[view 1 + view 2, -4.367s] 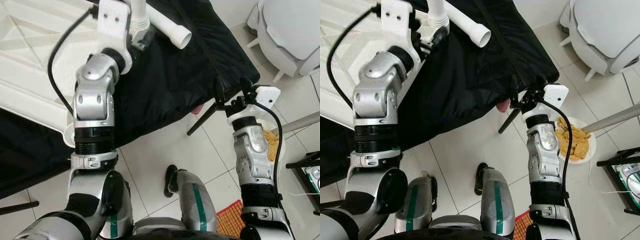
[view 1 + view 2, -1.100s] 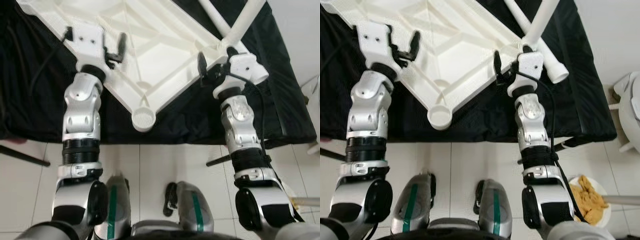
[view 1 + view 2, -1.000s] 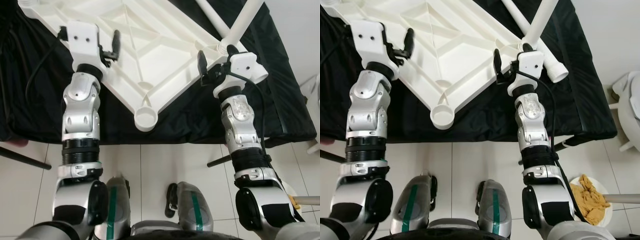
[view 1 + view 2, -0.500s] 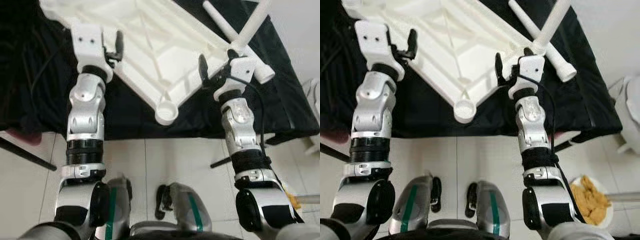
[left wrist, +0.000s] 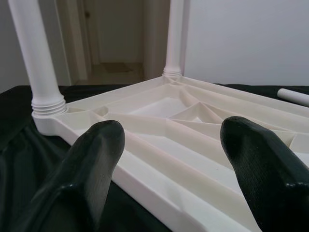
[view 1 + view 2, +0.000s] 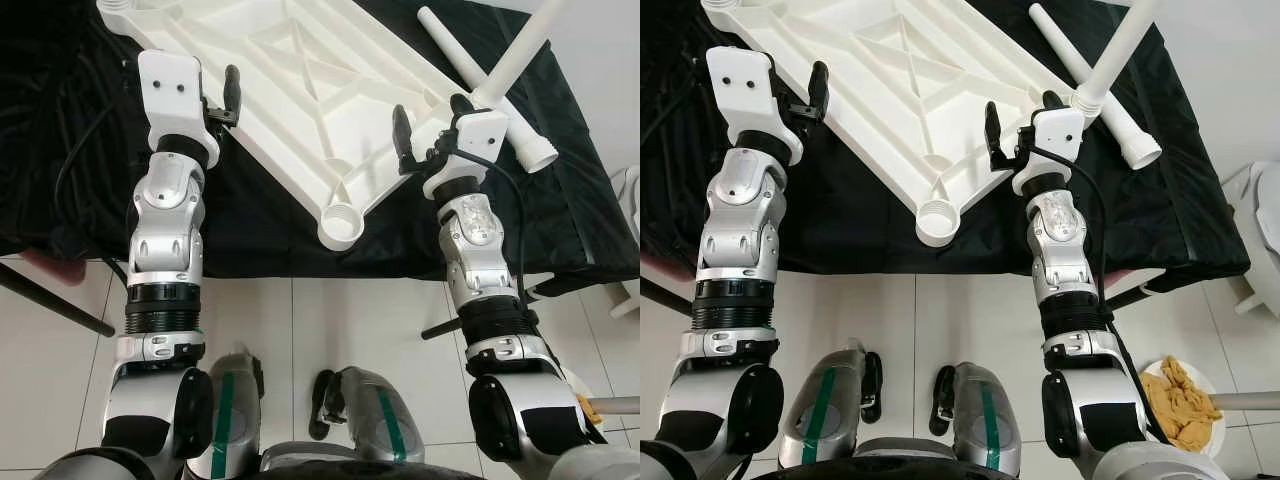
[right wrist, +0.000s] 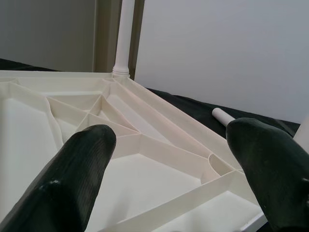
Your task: Building children table
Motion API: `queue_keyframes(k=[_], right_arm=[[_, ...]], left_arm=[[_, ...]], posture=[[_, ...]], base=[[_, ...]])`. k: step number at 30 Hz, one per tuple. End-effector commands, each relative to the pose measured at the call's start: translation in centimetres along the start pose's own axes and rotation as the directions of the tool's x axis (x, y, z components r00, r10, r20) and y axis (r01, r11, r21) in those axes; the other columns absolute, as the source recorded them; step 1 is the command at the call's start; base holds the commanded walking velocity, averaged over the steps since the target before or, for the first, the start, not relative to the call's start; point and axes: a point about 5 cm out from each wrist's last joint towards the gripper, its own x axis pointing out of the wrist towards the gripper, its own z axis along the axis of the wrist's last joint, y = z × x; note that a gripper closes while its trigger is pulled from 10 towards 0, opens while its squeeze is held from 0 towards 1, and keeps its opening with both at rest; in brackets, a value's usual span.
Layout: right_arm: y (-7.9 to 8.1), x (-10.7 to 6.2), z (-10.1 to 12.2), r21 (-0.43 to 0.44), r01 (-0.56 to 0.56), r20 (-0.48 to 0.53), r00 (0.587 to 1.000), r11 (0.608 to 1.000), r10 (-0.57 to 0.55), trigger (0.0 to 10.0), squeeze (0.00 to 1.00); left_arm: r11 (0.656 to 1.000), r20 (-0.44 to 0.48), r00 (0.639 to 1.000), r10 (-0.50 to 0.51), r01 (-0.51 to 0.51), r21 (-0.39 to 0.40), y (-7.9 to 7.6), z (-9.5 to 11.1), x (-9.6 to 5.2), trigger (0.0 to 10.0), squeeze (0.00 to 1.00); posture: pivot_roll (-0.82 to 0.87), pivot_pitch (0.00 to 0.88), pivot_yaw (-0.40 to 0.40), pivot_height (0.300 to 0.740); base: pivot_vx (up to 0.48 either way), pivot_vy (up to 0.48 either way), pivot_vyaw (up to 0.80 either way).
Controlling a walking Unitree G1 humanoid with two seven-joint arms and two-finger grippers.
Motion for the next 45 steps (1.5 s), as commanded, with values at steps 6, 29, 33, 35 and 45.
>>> queue_keyframes(k=[6,29,33,35,45], right_arm=[[-0.5,-0.1,-0.2,-0.007,0.014,-0.003,1.0,1.0,-0.014,10.0,0.0],[-0.8,-0.3,-0.3,-0.015,0.033,-0.009,0.999,0.999,-0.033,10.0,0.0],[-0.8,-0.3,-0.3,-0.015,0.033,-0.01,0.999,0.999,-0.033,10.0,0.0],[-0.8,-0.3,-0.3,-0.015,0.033,-0.011,0.999,0.999,-0.033,10.0,0.0],[-0.7,-0.2,-0.3,-0.012,0.027,-0.015,1.0,1.0,-0.027,10.0,0.0]], left_arm=[[1.0,-0.013,1.0,0.005,-0.005,0.014,-0.5,-0.3,-0.2,10.0,0.0],[1.0,-0.03,1.0,0.002,-0.001,0.012,-0.7,-0.4,-0.2,10.0,0.0],[1.0,-0.037,0.999,-0.008,0.008,-0.002,-1.0,-0.4,-0.3,10.0,0.0],[1.0,-0.044,0.999,-0.007,0.007,-0.018,-1.0,-0.5,-0.3,10.0,0.0],[0.998,-0.049,0.998,-0.047,0.046,-0.035,-1.4,-0.5,-0.2,10.0,0.0]], posture=[[0.09,0.0,-0.103,0.74],[0.08,0.009,-0.103,0.74],[0.08,0.01,-0.103,0.74],[0.08,0.012,-0.104,0.74],[0.09,0.022,-0.134,0.74]], base=[[0.0,0.0,0.0],[0.0,-0.318,0.0],[0.0,0.0,0.0],[0.0,0.0,0.0],[0.0,0.0,0.0]])
